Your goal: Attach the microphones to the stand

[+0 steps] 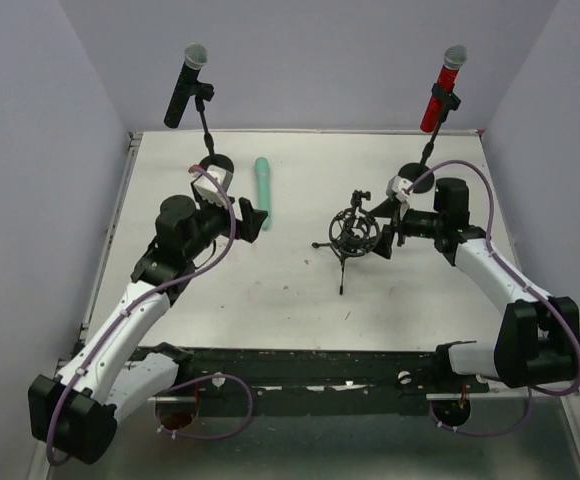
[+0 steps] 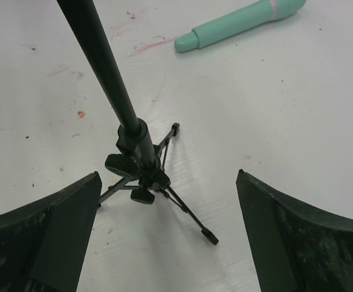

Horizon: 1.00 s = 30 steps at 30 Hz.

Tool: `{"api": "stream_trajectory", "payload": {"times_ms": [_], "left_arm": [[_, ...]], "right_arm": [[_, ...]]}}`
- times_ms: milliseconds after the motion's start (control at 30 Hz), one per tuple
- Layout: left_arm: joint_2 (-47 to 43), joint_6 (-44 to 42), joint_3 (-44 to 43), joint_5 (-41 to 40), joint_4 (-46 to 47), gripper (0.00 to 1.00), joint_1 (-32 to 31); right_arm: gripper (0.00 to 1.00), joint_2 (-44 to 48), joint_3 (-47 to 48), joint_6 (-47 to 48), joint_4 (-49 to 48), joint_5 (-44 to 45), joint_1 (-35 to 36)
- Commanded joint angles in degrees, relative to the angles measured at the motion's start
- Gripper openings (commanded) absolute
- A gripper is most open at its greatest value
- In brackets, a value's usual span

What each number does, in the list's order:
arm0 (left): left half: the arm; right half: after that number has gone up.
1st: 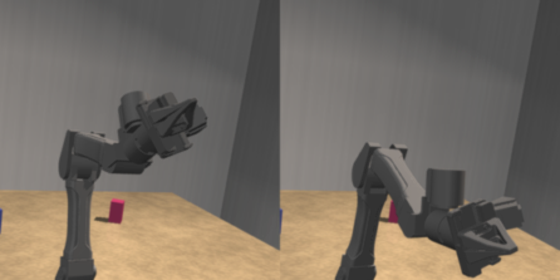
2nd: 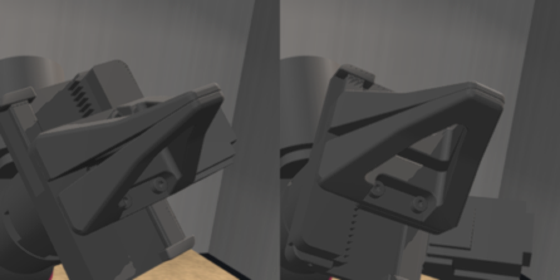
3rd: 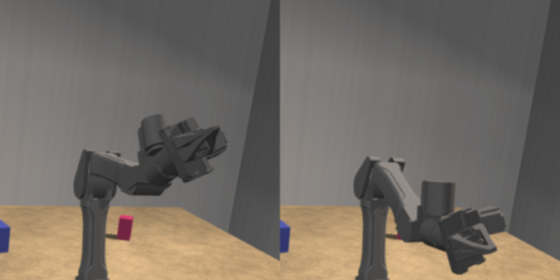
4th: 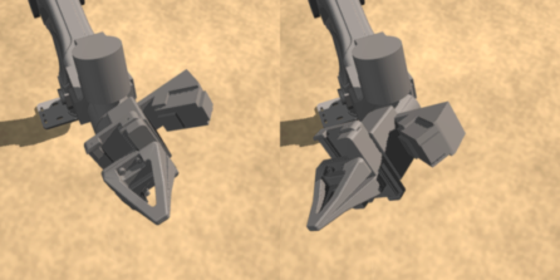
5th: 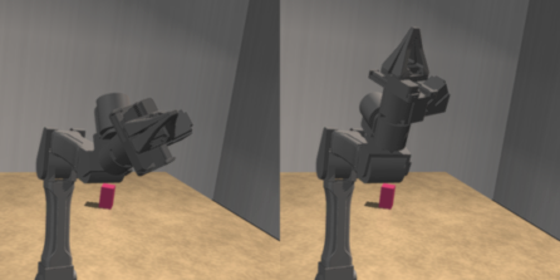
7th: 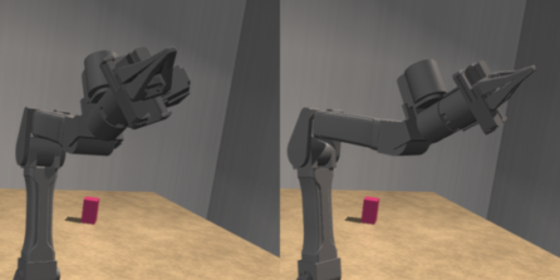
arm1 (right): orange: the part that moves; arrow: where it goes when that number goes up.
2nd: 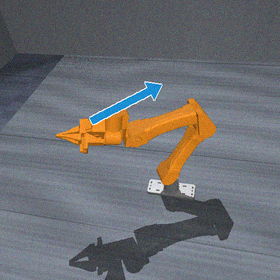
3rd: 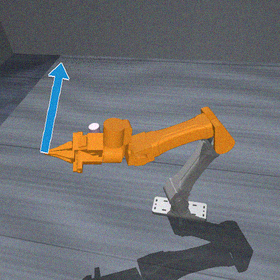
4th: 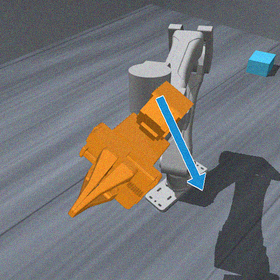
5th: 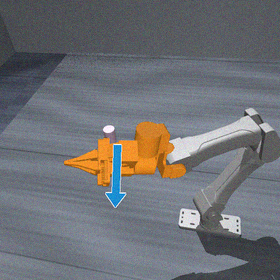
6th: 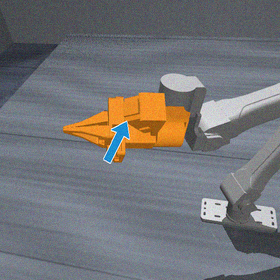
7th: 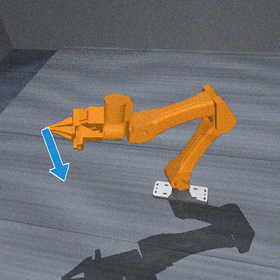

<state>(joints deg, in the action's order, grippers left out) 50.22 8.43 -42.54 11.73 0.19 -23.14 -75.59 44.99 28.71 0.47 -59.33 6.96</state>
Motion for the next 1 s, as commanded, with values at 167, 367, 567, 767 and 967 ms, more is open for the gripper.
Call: {"api": "stream_trajectory", "payload": {"times_ms": [167, 367, 567, 767, 967], "left_arm": [[25.6, 23.4, -19.6, -5.2, -15.4, 0.98, 2.0], [44.1, 18.0, -38.5, -12.8, -29.3, 0.98, 0.8], [59.8, 11.4, -55.3, -17.8, -41.0, 0.87, 0.7], [70.8, 10.8, -65.6, -19.2, -48.3, 0.73, 0.8], [76.0, 11.8, -68.5, -19.3, -49.7, 0.68, 0.5]], "right_arm": [[1.0, 3.8, 5.4, 5.9, 15.1, 4.0, -3.4], [1.0, 4.8, 6.9, -0.2, 15.0, 4.0, -4.1], [0.99, 5.7, 7.8, -8.8, 13.4, -3.2, -6.6], [1.0, 6.4, 8.1, -9.1, 13.6, -2.9, -8.5], [1.0, 8.4, 7.7, -8.3, 13.8, -3.7, -9.5]]}}
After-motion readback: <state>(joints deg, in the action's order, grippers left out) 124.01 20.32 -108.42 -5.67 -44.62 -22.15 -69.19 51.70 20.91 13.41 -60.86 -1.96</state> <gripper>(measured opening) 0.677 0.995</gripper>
